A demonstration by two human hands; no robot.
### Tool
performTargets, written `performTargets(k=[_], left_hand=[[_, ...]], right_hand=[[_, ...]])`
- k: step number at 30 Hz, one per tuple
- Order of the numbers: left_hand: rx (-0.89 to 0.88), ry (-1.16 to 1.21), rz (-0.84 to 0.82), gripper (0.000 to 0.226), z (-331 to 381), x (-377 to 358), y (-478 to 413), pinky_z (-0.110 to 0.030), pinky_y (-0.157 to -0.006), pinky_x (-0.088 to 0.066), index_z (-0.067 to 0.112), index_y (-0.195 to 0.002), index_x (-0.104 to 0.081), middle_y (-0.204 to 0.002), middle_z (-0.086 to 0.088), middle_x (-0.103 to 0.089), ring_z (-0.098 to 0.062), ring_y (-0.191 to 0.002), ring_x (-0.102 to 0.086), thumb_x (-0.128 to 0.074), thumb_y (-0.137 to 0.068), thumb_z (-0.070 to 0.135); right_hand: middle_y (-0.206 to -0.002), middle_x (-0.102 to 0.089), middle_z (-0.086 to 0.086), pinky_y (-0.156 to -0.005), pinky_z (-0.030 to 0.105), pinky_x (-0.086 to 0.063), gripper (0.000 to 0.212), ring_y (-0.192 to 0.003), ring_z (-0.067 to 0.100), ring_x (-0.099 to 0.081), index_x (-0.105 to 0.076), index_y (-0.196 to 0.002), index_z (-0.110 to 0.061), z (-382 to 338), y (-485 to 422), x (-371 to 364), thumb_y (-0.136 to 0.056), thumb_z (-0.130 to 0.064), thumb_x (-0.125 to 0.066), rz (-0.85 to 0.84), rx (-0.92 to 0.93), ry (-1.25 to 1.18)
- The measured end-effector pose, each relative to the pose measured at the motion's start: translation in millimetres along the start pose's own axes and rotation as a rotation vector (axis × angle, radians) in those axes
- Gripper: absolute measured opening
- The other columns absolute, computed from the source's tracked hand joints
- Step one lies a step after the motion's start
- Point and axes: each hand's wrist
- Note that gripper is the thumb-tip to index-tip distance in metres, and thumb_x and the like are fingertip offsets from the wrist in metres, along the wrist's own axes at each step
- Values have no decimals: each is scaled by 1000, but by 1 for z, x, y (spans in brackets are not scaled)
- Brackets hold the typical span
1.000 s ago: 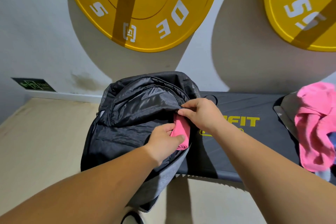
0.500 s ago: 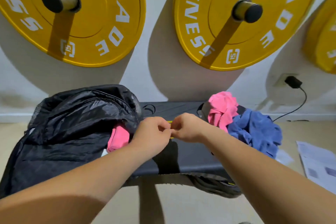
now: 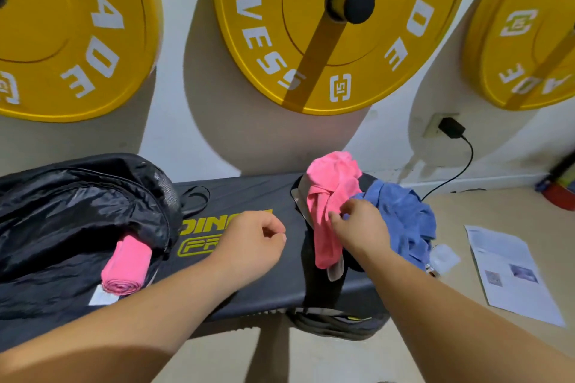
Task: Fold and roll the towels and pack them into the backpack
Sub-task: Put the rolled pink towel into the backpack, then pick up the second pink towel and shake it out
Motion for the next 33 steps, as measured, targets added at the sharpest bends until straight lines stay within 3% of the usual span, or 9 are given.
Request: performTargets(k=[3,6,14,19,22,25,27,30,33], left_hand=[[12,-11,-8,10,-5,-1,-4,-4,-56,-39,19,-78,-75,-68,12,-68,4,-58,-56,-70,-86,16],[14,-16,-27,9,-10,2,-6,-3,-55,-39,17,-79,-75,-64,14,-64,11,-56,-55,-69,-86,14],[-6,-13,-49,9,-18,14,-4,-2,-58,-41,23,-87,-77,-71,16,-68,10,-60,-58,-70,-86,18],[-28,66,-12,10,-8,39,11,-13,-61,-43,28,-89,-74,-68,15,-68,6,-57,-58,-69,-87,19],[-64,150,23,18,7,59,21,-16,-66,-49,30,-108,-69,-86,14,-70,7,-61,-60,-66,-92,22],[-183,245,112,44,23,83,30,-14,-78,-51,35,-134,-53,-123,18,-58,5,-94,-62,-65,-93,23],[-300,280,126,58,36,101,36,-11,-92,-46,37,-140,-49,-130,23,-51,7,-115,-54,-68,-90,16],[-373,320,7,38,49,121,48,-17,-87,-52,31,-110,-71,-104,15,-73,1,-99,-67,-73,-83,5],[-309,398,-94,28,62,130,68,-18,-56,-44,23,-67,-67,-60,13,-62,-2,-56,-54,-75,-80,-1]], right_hand=[[-62,-48,-1,-48,30,-25,36,-61,22,-46,-46,-66,-16,-4,-3,-22,-89,-35,-66,-143,-50,88],[-75,-64,8,-55,27,-40,13,-71,29,-62,-65,-79,-7,-2,-14,-31,-90,-12,-58,-167,-119,255],[-80,-64,9,-67,36,-43,24,-76,31,-59,-56,-91,-7,-30,-29,1,-102,-27,-48,200,-96,-335],[-80,-67,-3,-73,26,-42,15,-80,15,-61,-71,-89,-11,-82,-26,58,-94,-24,-67,260,120,-363],[-63,-64,-7,-59,17,-43,17,-60,3,-57,-71,-74,-16,-125,-3,103,-86,-25,-77,117,280,-323],[-68,-65,21,-47,20,-43,19,-51,9,-52,-71,-79,-4,-166,36,152,-84,-19,-81,-143,409,-275],[-70,-66,24,-47,29,-49,16,-52,19,-62,-70,-87,0,-183,63,177,-85,-11,-81,-404,412,-370],[-81,-77,17,-70,53,-61,13,-74,35,-76,-74,-87,-4,-196,94,196,-79,-5,-84,-510,534,-338],[-78,-77,14,-75,46,-61,15,-74,31,-75,-74,-84,1,-199,111,206,-76,-5,-86,-484,571,-378]])
Point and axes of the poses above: each hand's wrist, its own y-axis away from the middle knuckle, its own x-axis out of the back of the hand, z = x × y
